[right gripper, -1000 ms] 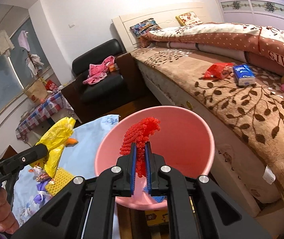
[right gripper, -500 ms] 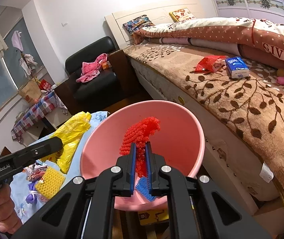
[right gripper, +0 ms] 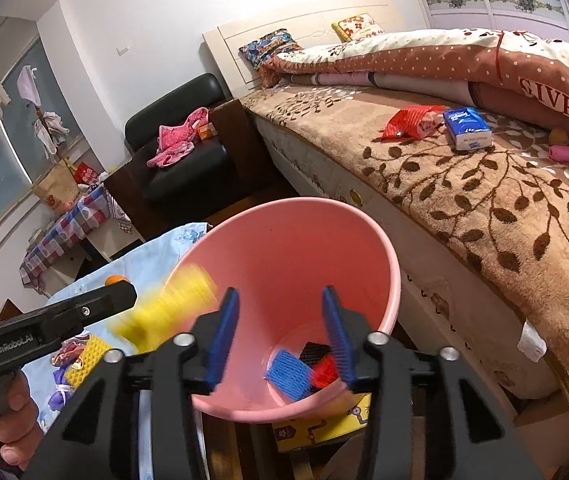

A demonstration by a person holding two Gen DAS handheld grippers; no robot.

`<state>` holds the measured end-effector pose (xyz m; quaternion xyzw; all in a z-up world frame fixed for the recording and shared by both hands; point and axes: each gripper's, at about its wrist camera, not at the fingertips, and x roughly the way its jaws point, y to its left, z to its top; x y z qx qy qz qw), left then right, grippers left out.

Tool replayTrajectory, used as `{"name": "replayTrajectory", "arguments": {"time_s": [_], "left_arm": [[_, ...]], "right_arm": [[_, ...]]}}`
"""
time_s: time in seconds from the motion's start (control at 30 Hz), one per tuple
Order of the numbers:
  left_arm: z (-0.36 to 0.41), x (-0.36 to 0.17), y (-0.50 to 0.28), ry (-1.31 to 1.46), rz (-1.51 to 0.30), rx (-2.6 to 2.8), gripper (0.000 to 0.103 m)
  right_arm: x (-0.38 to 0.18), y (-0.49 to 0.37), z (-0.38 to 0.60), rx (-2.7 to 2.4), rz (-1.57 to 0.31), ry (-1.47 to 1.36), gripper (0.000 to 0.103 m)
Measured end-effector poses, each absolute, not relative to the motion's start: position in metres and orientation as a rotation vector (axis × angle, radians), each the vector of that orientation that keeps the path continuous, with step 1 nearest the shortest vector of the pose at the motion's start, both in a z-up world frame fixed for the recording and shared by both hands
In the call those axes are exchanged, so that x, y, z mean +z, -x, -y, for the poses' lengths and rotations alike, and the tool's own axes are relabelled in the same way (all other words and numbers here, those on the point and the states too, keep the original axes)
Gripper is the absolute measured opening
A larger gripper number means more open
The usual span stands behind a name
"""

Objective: Collect trash
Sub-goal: 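Carry the bag and red net over the pink bucket and open both tools, then move both open tools back over the table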

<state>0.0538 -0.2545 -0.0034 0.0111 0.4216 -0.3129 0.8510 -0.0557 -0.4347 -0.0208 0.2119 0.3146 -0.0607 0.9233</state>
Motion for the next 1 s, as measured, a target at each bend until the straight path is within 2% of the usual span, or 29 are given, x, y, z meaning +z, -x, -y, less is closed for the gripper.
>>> {"name": "replayTrajectory", "arguments": {"time_s": [0.1, 1.0], "left_arm": [[0.254, -0.001, -0.051, -0.034, -0.874, -0.664, 0.038], [0.190, 0.017, -0.029, 0.009, -0.814, -0.566, 0.038]], "right_arm": [[-0.020, 0.057, 0.435, -0.125, -0.645, -0.436, 0.044], [-0.004, 0.065, 0.404, -0.035, -0.624, -0.407, 0.044]]}}
